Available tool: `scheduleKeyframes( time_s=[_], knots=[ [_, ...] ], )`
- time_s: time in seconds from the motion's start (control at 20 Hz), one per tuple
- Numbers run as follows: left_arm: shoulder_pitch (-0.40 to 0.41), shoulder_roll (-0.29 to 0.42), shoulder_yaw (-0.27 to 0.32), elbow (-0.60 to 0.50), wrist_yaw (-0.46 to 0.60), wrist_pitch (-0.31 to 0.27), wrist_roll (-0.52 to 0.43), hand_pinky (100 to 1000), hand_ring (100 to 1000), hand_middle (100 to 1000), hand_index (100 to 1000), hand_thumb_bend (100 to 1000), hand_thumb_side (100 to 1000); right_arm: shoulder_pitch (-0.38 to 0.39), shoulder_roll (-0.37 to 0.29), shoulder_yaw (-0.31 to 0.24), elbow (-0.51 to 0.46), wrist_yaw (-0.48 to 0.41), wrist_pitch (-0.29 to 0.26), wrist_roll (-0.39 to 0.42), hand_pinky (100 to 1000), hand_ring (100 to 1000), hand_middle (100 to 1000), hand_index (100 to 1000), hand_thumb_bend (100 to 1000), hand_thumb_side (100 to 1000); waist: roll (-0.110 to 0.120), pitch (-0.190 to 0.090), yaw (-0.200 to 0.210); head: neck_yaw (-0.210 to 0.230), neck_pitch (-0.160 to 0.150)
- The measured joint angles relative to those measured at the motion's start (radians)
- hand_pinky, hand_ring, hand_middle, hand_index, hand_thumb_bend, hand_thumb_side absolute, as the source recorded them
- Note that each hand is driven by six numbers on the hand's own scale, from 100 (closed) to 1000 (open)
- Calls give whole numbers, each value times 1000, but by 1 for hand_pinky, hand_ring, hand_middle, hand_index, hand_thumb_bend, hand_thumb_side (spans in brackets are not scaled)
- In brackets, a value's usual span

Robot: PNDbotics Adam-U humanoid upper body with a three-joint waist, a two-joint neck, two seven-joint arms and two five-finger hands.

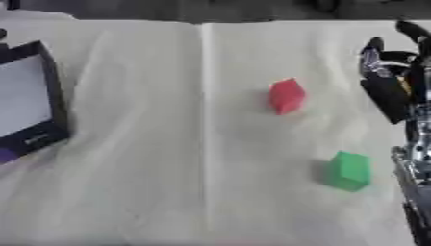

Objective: Pick up the objects with one hand, pass them to the other hand, and then place them into the box on the other side of the table.

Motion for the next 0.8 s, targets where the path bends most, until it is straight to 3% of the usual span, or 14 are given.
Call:
scheduleKeyframes(
  time_s=[0.45,0.8],
  knots=[
    [0,0,0,0,0,0,0,897,822,723,757,100,792,-1,0,0,0,0,0,0,716,731,937,886,100,508,0,0,3,-3,0],
    [0,0,0,0,0,-2,2,897,823,723,757,100,793,-14,-26,-17,0,-11,16,-20,726,754,951,896,100,467,-4,0,10,-64,-9]
  ],
)
